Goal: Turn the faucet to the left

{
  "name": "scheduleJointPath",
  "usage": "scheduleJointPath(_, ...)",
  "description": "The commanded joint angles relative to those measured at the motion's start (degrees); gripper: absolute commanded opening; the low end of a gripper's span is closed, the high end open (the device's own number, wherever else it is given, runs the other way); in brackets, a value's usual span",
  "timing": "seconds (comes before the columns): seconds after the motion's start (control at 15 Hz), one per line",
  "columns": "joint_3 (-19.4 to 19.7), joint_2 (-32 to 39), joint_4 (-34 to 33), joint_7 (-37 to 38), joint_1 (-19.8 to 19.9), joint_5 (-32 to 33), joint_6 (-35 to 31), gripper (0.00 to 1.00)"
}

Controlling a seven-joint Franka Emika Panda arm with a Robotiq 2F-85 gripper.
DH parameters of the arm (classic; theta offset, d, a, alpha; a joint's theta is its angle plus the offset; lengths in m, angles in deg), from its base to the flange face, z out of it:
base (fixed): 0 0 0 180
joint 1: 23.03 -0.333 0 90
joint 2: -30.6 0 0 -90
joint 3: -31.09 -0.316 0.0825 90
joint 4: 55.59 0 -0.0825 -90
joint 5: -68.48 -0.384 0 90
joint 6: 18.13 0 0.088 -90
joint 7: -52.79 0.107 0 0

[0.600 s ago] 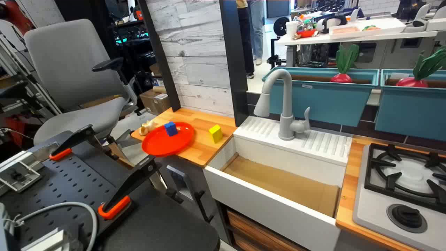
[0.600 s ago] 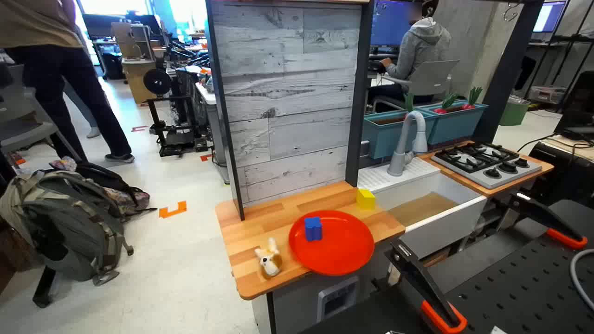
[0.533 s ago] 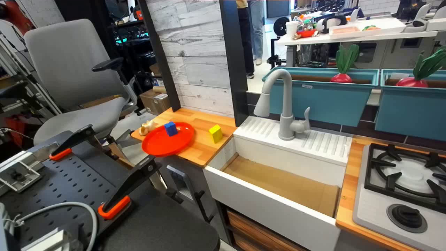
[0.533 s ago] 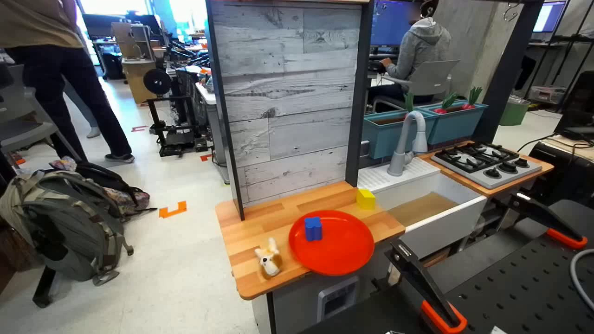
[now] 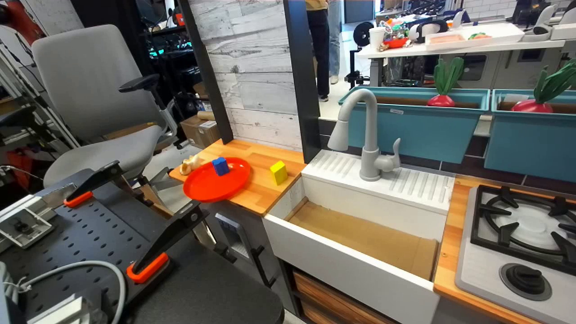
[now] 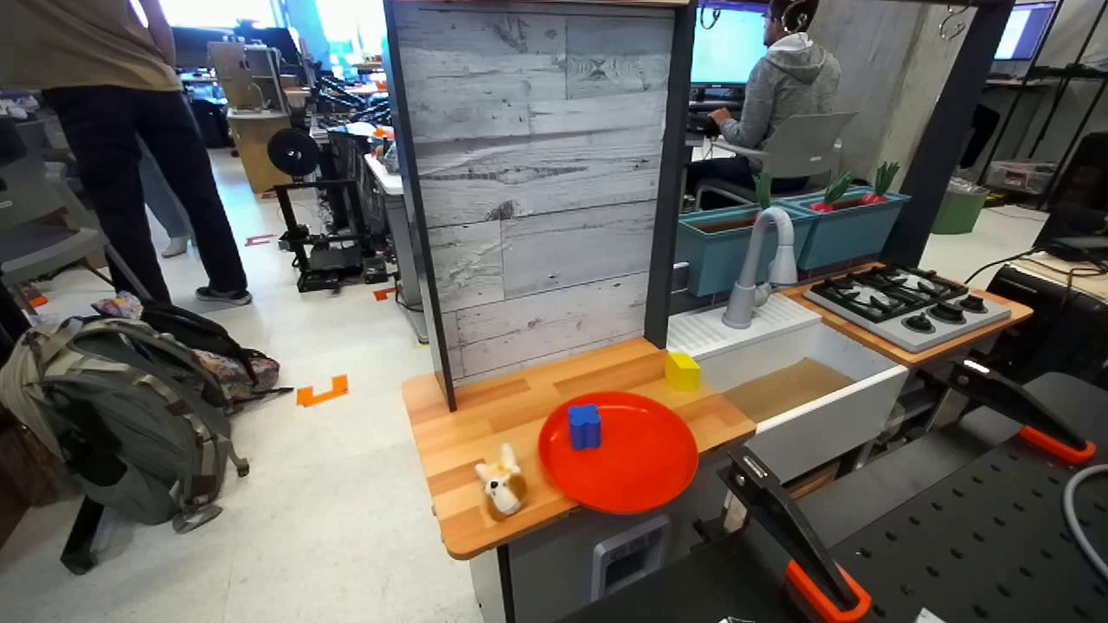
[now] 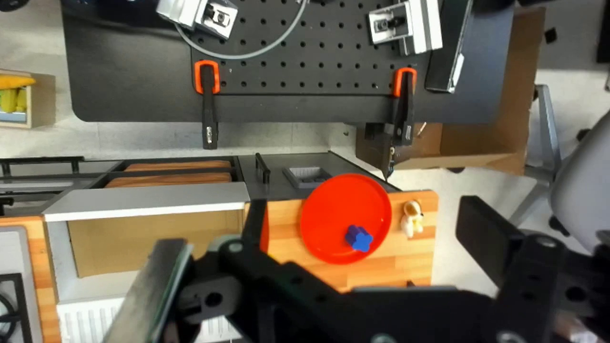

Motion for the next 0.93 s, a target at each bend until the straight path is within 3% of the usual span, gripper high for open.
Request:
scheduleJointPath(0.0, 1.4, 6.9, -5.5, 1.3, 0.9, -7.2, -4.5, 1.00)
scheduleJointPath(0.53, 1.1, 30.9, -19.9, 6.9, 3.0, -21.0, -23.2, 1.00)
scheduleJointPath(0.87, -1.0, 44.4, -28.3, 11.7, 6.3, -20.0, -29.9, 1.00)
